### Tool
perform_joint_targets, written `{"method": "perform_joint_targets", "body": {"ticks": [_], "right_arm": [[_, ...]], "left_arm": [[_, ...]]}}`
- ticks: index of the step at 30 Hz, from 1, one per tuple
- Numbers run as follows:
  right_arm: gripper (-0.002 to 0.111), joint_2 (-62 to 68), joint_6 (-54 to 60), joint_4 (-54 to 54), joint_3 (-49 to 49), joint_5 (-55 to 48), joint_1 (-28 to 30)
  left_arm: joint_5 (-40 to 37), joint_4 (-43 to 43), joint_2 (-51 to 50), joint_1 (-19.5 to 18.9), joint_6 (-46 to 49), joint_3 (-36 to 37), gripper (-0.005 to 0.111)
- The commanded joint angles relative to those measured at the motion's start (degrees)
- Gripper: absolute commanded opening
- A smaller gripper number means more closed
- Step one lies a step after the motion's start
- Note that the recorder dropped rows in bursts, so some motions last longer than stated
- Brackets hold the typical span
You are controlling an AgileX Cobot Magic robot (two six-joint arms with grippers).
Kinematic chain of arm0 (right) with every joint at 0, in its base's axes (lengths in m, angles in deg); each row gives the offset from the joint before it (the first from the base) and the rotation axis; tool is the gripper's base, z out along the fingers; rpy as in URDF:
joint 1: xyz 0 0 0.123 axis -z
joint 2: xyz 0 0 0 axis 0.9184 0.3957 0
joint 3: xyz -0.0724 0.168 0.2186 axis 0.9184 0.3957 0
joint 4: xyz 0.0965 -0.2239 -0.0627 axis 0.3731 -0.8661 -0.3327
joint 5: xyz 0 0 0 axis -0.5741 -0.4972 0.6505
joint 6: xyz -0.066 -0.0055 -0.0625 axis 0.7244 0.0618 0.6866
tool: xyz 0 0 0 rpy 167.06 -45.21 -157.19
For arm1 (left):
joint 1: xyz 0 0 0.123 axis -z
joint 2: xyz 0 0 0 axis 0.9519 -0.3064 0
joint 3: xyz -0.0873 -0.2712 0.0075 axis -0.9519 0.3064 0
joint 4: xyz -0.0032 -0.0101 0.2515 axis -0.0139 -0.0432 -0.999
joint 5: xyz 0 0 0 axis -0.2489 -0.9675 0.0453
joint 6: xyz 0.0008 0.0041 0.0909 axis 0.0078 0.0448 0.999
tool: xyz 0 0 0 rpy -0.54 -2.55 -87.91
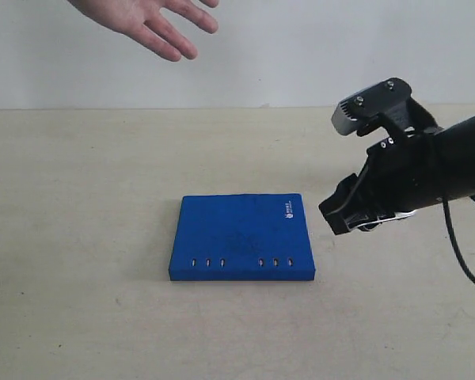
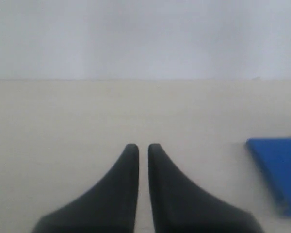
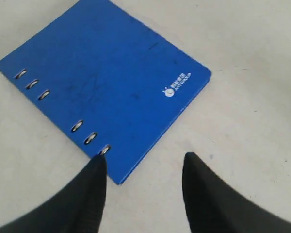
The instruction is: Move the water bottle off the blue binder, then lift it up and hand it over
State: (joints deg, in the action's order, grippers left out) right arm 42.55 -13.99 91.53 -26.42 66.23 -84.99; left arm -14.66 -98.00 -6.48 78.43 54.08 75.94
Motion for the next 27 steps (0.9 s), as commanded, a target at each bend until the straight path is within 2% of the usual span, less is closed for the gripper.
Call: {"method": "perform_joint_targets", "body": {"ticks": [1,5,8,12,16,18,20,24,27], "right_arm": [[0.043,4.15,-5.79,-0.37,0.15,0.62,-0.17],[0.043,10.74,-6.55,-0.55,-2.95,-9.44,-0.17],[0.043,12.92,-8.53,-0.55,-7.50,-5.67,-0.26],[0.043,14.16,-9.61,-0.32,-13.46,-1.98,-0.26],[0.043,24.42,-8.93,0.14,-24.11,-9.48,-0.26],[0.043,27.26,-7.72,0.14,-28.23,-7.94,-0.26],[0.043,27.93,-7.03,0.14,-30.15,-3.14,-0.26],[0.043,28.57,-7.03,0.14,-32.40,2.98,-0.26],[0.043,30.52,-7.03,0.14,-33.96,3.31,-0.26]], "left_arm": [[4.48,21.97,0.21,0.31,-6.99,0.19,0.007],[-0.07,37.50,0.21,0.31,-6.99,0.19,0.007],[-4.35,37.73,0.21,0.31,-5.85,0.19,0.007],[-3.48,43.56,-0.63,0.31,-6.08,0.19,0.007],[-3.28,43.56,-10.74,0.31,1.73,0.19,0.007],[-3.85,43.56,-17.51,0.31,7.97,0.19,0.007],[-3.26,43.56,-25.44,0.31,9.63,0.19,0.007],[4.12,44.00,-35.30,0.31,13.75,0.19,0.007],[9.63,44.00,-41.39,0.31,14.52,0.19,0.007]]}}
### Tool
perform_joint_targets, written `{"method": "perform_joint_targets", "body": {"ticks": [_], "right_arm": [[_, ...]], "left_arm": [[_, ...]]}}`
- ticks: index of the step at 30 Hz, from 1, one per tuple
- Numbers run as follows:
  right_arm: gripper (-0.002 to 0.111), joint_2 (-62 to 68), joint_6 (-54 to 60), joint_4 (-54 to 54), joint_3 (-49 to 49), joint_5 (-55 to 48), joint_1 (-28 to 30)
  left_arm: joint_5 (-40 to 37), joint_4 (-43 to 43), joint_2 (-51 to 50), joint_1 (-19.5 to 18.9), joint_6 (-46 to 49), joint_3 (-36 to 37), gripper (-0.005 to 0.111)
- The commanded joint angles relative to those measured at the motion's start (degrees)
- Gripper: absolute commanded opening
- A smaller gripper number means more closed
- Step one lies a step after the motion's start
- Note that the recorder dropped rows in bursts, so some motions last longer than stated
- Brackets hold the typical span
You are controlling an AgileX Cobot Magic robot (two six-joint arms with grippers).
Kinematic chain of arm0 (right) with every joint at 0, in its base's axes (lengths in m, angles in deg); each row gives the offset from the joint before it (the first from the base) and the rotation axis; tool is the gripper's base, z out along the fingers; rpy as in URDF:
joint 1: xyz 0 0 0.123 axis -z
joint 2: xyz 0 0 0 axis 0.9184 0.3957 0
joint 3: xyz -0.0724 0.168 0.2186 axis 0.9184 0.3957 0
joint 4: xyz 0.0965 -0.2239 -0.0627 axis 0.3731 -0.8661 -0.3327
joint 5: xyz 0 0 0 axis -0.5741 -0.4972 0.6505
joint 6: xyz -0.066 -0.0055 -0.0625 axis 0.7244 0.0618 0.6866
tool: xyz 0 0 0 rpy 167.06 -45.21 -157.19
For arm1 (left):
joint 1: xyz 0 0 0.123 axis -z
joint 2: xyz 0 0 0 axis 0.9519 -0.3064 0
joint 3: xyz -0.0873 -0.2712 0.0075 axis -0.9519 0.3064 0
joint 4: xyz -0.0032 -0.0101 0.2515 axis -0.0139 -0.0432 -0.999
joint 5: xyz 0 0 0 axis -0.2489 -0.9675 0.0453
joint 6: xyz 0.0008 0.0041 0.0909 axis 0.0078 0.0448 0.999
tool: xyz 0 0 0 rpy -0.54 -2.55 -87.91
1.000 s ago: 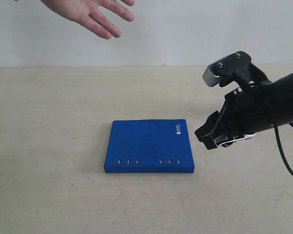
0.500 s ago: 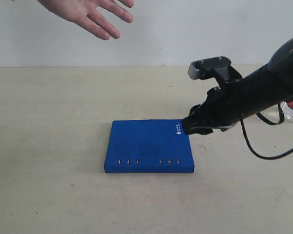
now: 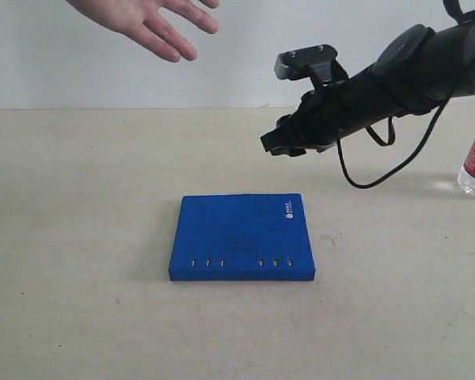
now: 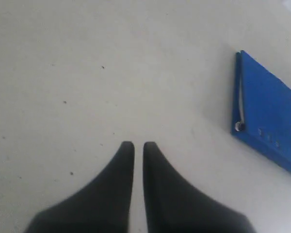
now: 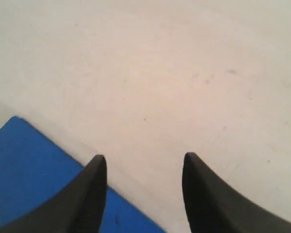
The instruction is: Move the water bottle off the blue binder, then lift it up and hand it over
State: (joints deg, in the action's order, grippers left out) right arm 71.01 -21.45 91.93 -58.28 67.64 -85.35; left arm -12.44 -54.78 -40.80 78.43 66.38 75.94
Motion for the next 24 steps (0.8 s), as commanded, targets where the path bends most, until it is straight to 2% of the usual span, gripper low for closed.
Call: {"method": "perform_joint_targets", "body": {"ticks": [1,7,16,24], "right_arm": [[0.043,2.85,0.43,-0.26,-2.57,1.57,0.10],[0.043,9.01,-1.52,-0.26,-4.73,-4.83,0.10],[0.043,10.29,-3.41,-0.03,-4.77,12.55,0.10],[0.043,15.34,-3.41,-0.03,-6.29,1.74,0.21]], "left_arm": [[8.01,0.77,-9.02,0.31,2.53,0.19,0.007],[8.04,0.52,-19.35,0.97,8.36,-1.61,0.007],[10.15,0.38,-33.43,7.87,8.65,-10.17,0.007],[11.22,0.28,-46.57,16.30,10.42,-18.09,0.007]]}}
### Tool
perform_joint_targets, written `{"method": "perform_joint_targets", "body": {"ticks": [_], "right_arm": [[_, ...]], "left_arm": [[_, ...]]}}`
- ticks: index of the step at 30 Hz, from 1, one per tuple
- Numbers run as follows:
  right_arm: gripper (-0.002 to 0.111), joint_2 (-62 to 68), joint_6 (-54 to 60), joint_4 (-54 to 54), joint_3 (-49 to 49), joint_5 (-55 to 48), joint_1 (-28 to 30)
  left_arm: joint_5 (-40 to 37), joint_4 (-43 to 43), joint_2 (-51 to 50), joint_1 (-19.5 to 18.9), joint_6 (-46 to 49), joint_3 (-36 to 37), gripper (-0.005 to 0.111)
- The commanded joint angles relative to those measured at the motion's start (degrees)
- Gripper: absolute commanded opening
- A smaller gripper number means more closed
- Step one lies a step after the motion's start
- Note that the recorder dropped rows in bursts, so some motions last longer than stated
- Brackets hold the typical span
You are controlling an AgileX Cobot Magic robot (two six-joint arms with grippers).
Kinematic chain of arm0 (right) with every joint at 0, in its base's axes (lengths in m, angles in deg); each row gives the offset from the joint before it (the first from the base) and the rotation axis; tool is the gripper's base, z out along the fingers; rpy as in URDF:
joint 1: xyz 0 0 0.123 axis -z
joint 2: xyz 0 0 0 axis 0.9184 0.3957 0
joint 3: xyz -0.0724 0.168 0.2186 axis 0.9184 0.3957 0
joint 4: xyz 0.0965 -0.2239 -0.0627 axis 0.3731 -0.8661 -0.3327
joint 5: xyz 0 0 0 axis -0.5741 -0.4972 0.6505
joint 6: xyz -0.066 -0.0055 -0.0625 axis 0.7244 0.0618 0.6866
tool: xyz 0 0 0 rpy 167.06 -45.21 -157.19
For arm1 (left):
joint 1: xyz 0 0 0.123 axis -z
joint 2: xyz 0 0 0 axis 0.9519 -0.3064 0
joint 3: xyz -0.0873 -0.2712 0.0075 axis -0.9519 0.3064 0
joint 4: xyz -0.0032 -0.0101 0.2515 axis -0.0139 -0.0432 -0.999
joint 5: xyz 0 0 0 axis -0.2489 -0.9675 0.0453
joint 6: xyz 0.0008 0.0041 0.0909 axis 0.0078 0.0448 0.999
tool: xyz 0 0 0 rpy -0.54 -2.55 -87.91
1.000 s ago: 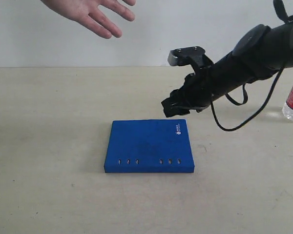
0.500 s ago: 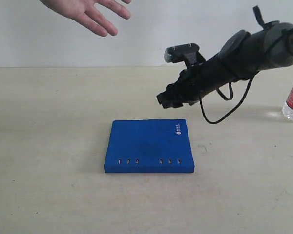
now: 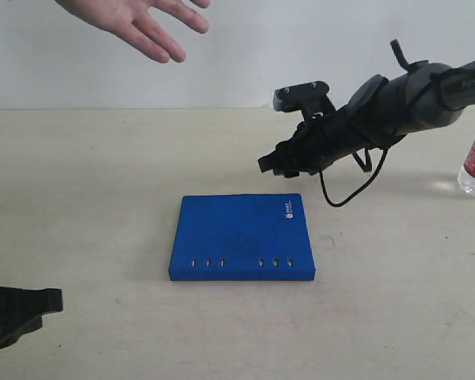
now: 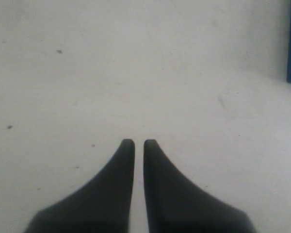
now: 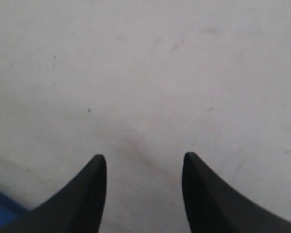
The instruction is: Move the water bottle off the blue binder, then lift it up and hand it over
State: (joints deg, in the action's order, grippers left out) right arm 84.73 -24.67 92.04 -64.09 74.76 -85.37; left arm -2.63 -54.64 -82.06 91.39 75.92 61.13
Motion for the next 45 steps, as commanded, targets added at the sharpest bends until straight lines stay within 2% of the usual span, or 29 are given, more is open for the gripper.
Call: {"method": "perform_joint_targets", "body": {"ticks": [1,3,6,10,12,20,23,26,30,36,45], "right_arm": [[0.043,2.20,-0.20,-0.29,-0.47,-7.02,0.34],[0.043,2.25,-0.20,-0.39,-0.56,-9.98,0.44],[0.043,1.49,-0.48,-0.92,-0.69,-21.16,0.44],[0.043,0.96,-0.10,-0.93,-0.79,-47.98,0.34],[0.043,0.96,-0.10,-1.35,-0.79,-55.39,0.34],[0.043,-1.29,0.19,-5.34,-0.75,-55.39,0.16],[0.043,-2.25,-2.77,-5.22,-1.29,-55.39,0.16],[0.043,-2.97,-3.43,-4.96,-1.29,-55.39,0.10],[0.043,-2.97,-2.83,-4.54,-1.29,-55.39,-0.29],[0.043,-2.97,-1.32,-3.43,-1.29,-55.39,-1.81],[0.043,-2.86,2.94,-2.88,-1.29,-53.80,-2.53]], "left_arm": [[1.41,0.14,-7.05,4.04,0.88,-4.43,0.007],[1.41,0.14,-9.64,4.86,0.88,-6.23,0.007],[1.41,0.14,-13.57,5.30,0.88,-8.73,0.007],[0.83,0.14,-16.76,5.30,0.23,-11.84,0.007],[-0.53,0.14,-17.40,5.30,0.23,-13.40,0.007],[1.11,0.14,-17.40,5.30,0.23,-16.22,0.007],[-7.08,-0.80,-15.55,5.30,0.23,-17.58,0.007],[-12.85,0.49,-14.17,5.84,0.23,-15.24,0.007],[-13.02,4.91,-14.05,6.16,0.40,-11.68,0.007],[-15.16,5.33,-13.51,6.16,0.65,-11.40,0.007],[-14.36,10.28,-10.66,6.05,0.65,-15.88,0.007]]}}
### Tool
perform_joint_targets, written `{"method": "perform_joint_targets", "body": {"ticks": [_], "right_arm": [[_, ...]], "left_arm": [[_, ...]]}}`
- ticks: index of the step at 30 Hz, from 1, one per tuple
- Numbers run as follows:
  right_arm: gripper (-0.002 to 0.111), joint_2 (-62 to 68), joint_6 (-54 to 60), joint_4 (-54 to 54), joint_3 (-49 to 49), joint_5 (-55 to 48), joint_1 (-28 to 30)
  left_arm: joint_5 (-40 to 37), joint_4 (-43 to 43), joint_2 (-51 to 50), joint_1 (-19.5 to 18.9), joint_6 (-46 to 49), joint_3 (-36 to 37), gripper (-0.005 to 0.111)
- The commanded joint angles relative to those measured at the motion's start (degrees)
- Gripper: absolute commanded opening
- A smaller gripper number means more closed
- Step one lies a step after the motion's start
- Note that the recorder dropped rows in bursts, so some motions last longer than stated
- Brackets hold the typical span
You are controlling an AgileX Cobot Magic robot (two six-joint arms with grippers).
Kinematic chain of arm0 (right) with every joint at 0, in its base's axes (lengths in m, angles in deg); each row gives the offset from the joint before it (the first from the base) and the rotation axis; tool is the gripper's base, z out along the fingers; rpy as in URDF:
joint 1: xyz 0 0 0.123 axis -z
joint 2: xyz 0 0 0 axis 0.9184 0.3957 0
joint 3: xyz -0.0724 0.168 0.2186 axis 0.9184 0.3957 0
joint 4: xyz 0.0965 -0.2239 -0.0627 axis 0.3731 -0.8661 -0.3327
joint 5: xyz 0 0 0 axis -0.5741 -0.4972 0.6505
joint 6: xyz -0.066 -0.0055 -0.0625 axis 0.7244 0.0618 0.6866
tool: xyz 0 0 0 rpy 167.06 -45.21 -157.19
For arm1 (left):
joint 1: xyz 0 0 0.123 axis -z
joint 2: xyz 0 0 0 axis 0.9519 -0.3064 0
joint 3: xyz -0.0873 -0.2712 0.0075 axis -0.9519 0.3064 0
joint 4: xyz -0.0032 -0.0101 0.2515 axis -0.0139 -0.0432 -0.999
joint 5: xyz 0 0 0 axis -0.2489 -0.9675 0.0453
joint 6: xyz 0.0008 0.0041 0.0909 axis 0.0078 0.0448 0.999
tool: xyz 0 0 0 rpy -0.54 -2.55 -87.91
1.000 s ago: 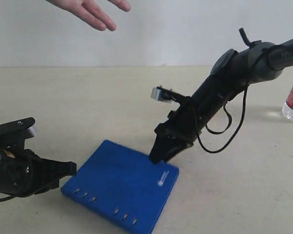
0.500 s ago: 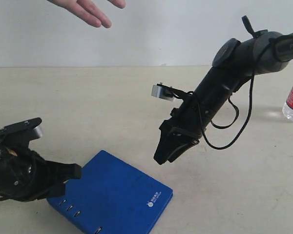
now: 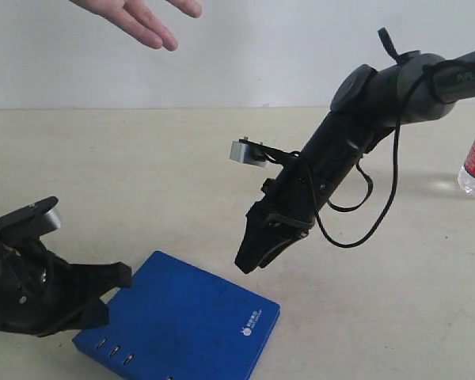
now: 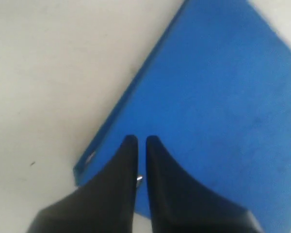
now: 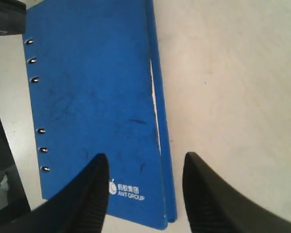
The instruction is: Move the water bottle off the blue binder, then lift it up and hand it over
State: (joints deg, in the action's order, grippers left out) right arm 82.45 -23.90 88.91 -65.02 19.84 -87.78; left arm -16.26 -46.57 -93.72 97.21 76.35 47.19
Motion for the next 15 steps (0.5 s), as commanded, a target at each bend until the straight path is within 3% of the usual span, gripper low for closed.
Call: {"method": "perform_joint_targets", "body": {"ticks": [1,4,7,10,13,15], "right_arm": [[0.044,-0.28,2.17,0.40,-0.37,1.11,-0.12],[0.056,1.59,1.95,3.77,-0.37,-0.48,-0.25],[0.055,1.70,2.54,4.70,-0.37,-0.48,-1.52],[0.055,1.70,5.20,3.19,-0.37,-0.48,-3.61],[0.055,1.70,5.86,1.35,-0.37,2.29,-3.47],[0.055,1.70,5.86,0.27,-0.37,3.75,-3.47]], "left_arm": [[-0.81,2.38,1.01,0.23,0.22,-1.93,0.007],[-1.68,2.47,1.01,0.23,0.92,-1.93,0.007],[-3.17,2.47,2.20,0.23,1.44,-1.11,0.007],[-2.92,3.09,9.33,0.23,-2.85,4.71,0.007],[-0.46,12.22,14.51,0.23,-2.85,11.23,0.007],[1.31,18.77,14.73,0.23,2.45,13.23,0.007]]}}
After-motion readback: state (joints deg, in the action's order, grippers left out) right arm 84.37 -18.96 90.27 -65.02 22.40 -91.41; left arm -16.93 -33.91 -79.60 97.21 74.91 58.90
